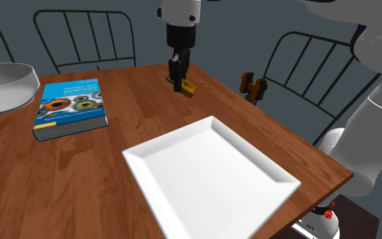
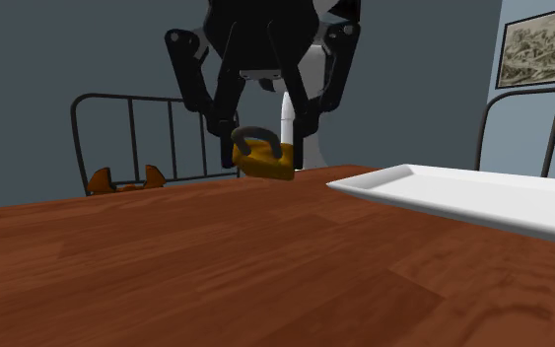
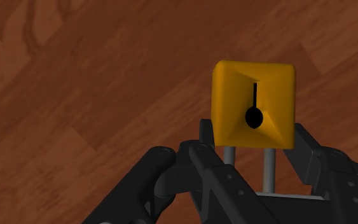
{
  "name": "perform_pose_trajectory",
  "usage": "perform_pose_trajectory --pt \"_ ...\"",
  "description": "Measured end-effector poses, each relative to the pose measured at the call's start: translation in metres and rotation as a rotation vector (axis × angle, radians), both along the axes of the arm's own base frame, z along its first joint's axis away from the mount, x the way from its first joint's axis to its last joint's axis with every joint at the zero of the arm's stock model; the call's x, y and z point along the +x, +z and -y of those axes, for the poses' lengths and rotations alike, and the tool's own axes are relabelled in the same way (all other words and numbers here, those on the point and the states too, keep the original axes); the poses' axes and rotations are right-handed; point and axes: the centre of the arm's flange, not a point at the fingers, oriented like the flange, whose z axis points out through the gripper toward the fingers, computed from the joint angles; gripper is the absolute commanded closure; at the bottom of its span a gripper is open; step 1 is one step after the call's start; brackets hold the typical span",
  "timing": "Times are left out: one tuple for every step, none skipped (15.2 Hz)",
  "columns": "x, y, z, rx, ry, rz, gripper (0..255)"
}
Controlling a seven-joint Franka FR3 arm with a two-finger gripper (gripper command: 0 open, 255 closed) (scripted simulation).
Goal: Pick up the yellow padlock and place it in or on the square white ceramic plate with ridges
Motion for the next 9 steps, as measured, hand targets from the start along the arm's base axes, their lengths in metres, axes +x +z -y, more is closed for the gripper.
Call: perform_pose_trajectory --pt "0.0 0.005 0.0 0.0 0.0 0.0 255" --pt "0.001 0.01 0.001 0.0 0.0 0.0 255" --pt "0.001 0.016 0.0 0.0 0.0 0.0 255" --pt "0.001 0.022 0.0 0.0 0.0 0.0 255" --pt "0.0 0.028 0.0 0.0 0.0 0.0 255" --pt "0.0 0.032 0.001 0.0 0.0 0.0 255" --pt "-0.006 0.034 -0.003 0.0 0.0 0.0 255" --pt "-0.013 0.036 -0.006 0.0 0.0 0.0 255" --pt "-0.024 0.037 -0.011 0.0 0.001 0.0 255"
